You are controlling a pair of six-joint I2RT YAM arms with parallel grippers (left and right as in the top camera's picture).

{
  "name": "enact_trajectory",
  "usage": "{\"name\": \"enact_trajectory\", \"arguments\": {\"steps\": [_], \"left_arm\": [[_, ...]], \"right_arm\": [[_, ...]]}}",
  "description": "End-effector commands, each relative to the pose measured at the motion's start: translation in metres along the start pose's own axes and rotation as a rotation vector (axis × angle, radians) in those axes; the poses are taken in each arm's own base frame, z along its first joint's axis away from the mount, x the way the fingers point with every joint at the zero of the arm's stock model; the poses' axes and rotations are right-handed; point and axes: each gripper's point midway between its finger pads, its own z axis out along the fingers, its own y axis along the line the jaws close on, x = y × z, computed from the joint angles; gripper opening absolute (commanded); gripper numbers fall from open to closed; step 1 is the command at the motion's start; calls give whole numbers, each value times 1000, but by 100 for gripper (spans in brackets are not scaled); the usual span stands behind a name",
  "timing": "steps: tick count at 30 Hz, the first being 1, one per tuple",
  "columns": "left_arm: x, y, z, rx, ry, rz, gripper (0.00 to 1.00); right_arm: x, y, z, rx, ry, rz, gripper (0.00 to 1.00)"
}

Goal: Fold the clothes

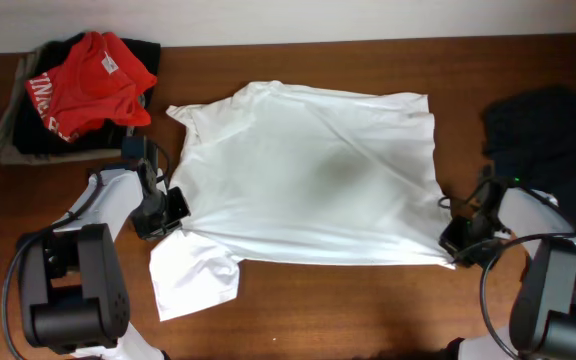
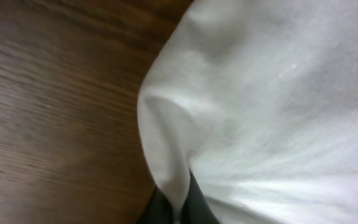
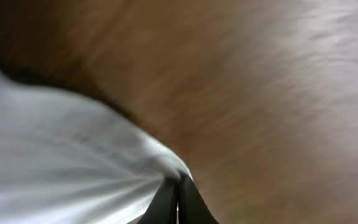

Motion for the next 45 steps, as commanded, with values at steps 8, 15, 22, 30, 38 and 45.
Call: {"name": "enact_trajectory", "arguments": {"steps": [8, 15, 22, 30, 38, 45], "left_arm": [[47, -11, 2, 6, 179, 17, 1], [74, -23, -13, -28, 219, 35, 1], [62, -8, -47, -125, 52, -6, 4], [62, -8, -53, -122, 36, -4, 99], [47, -16, -52, -87, -27, 0, 99], [13, -85, -65, 120, -201, 249, 98]], "right_arm": [[-20, -33, -40, -16, -98, 131, 4], [-2, -40, -85, -58, -218, 131, 4], [15, -54, -102, -31, -262, 145, 4], [13, -53, -102, -32, -267, 144, 7], [9, -50, -103, -47, -282, 141, 99], [1, 13, -119, -380, -294, -35, 98]]}}
